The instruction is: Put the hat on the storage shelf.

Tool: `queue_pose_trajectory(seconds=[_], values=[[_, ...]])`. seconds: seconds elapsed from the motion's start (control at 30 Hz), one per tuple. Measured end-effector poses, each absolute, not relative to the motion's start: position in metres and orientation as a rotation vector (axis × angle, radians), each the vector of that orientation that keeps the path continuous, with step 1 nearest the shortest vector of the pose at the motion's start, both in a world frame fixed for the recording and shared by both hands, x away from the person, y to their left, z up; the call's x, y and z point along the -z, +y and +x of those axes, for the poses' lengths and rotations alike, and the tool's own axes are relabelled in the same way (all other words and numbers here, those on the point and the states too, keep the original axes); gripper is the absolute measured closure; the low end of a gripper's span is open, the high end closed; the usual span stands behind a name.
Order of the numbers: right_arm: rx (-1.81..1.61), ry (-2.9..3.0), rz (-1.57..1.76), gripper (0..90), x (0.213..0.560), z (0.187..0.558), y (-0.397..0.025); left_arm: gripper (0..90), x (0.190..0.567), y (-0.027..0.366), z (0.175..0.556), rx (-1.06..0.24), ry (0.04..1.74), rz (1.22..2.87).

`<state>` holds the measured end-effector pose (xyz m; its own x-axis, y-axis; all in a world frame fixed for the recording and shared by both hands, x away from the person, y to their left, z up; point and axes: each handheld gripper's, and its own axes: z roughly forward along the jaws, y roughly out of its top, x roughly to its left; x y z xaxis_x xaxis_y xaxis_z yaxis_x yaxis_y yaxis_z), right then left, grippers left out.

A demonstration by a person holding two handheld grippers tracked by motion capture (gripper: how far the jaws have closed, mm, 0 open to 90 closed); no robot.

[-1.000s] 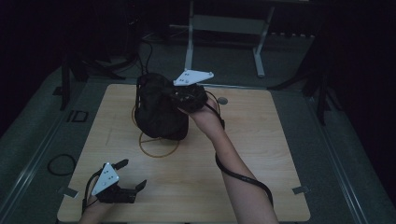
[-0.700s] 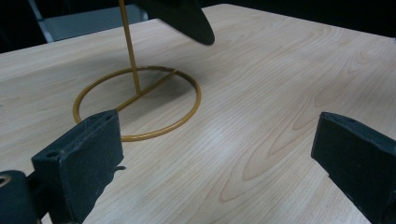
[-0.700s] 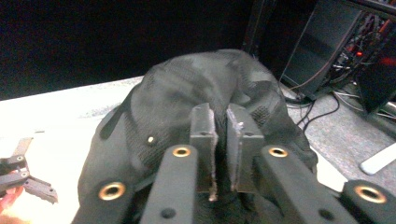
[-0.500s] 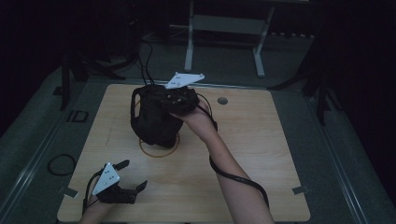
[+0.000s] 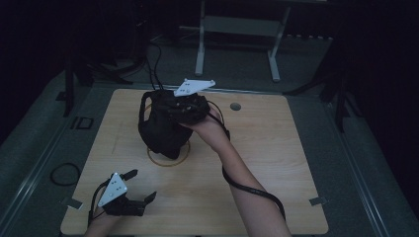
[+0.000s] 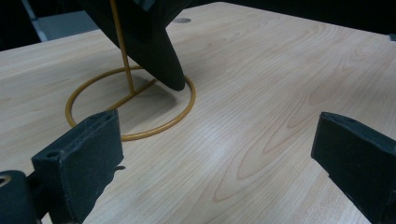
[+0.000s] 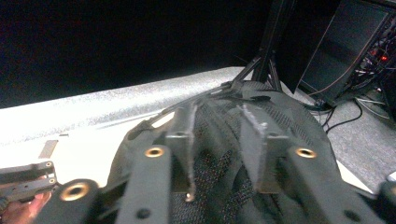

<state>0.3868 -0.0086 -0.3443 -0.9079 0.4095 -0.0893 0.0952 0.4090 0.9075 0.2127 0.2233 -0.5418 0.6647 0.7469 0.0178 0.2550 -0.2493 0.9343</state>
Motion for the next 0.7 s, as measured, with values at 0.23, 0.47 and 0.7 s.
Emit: queue_pose_trajectory(seconds=[0.23, 0.47, 0.7], values=[[-1.497, 2.389, 0.444, 41.8, 0.348, 0.382, -0.017, 2.6, 0.542, 0.223, 0.212, -0.573, 0.799, 1.810], [-1.519, 2.392, 0.445, 29.1, 0.352, 0.378, -0.026, 2.6, 0.543, 0.222, 0.212, -0.570, 0.801, 1.811], [-1.567, 2.427, 0.430, 14.2, 0.357, 0.373, -0.042, 2.6, 0.544, 0.222, 0.211, -0.568, 0.807, 1.810]])
